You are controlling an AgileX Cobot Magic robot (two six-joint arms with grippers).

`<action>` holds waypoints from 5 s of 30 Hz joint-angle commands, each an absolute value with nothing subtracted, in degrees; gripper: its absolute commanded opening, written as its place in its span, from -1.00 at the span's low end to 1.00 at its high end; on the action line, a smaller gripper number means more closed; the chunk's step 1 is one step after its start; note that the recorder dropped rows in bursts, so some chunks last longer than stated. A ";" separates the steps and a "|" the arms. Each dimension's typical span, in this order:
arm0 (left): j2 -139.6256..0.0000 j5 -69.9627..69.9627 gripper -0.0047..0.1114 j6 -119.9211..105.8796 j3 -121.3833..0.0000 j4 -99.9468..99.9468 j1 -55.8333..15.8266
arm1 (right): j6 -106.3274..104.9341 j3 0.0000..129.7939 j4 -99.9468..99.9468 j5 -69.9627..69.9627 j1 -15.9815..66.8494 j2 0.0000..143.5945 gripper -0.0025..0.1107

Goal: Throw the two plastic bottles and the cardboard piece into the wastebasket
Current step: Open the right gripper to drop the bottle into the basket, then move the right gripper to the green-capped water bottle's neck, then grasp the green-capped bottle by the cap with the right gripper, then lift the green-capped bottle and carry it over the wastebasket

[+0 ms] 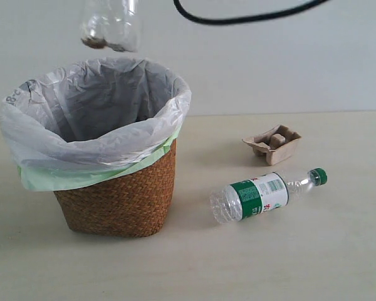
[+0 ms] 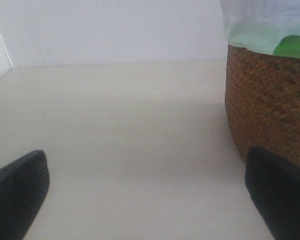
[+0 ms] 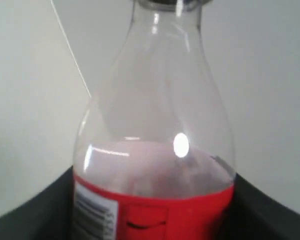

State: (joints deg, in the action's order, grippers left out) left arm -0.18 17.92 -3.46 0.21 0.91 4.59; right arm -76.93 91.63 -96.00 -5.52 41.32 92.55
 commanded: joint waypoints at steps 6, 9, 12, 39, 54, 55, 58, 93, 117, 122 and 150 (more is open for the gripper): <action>0.00 17.52 0.94 -2.96 0.00 1.02 4.20 | -64.89 93.84 -95.55 1.58 41.16 95.22 0.74; 0.00 17.52 0.94 -2.96 0.00 1.02 4.20 | -65.75 93.84 -95.55 2.03 41.16 95.46 0.74; 0.00 17.52 0.94 -2.96 0.00 1.02 4.20 | -67.49 93.84 -95.55 1.76 41.16 95.33 0.74; 0.00 17.52 0.94 -2.96 0.00 1.02 4.20 | -64.89 68.81 -99.95 28.07 30.96 96.60 0.73; 0.00 17.52 0.94 -2.96 0.00 1.02 4.20 | -57.65 53.23 -99.95 6.23 16.48 97.87 0.74; 0.00 17.52 0.94 -2.96 0.00 1.02 4.20 | -57.54 51.58 -99.95 7.69 16.48 98.43 0.74; 0.00 17.52 0.94 -2.96 0.00 1.02 4.20 | -55.55 50.08 -99.95 10.66 16.48 100.11 0.74; 0.00 17.52 0.94 -2.96 0.00 1.02 4.20 | -42.66 49.42 -99.95 5.39 16.59 106.83 0.73; 0.00 17.52 0.94 -2.96 0.00 1.02 4.20 | -55.26 53.76 -99.95 -2.83 16.59 107.29 -0.96; 0.00 17.52 0.94 -2.96 0.00 1.02 4.20 | -63.53 54.72 -99.95 -0.35 16.59 97.29 -0.96; 0.00 17.52 0.94 -2.96 0.00 1.02 4.20 | -121.77 71.75 -73.71 -18.29 24.69 77.95 -0.96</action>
State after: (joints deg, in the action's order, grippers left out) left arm -0.18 17.92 -3.46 0.21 0.91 4.59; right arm -120.98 71.85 -83.00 -29.88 21.30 78.04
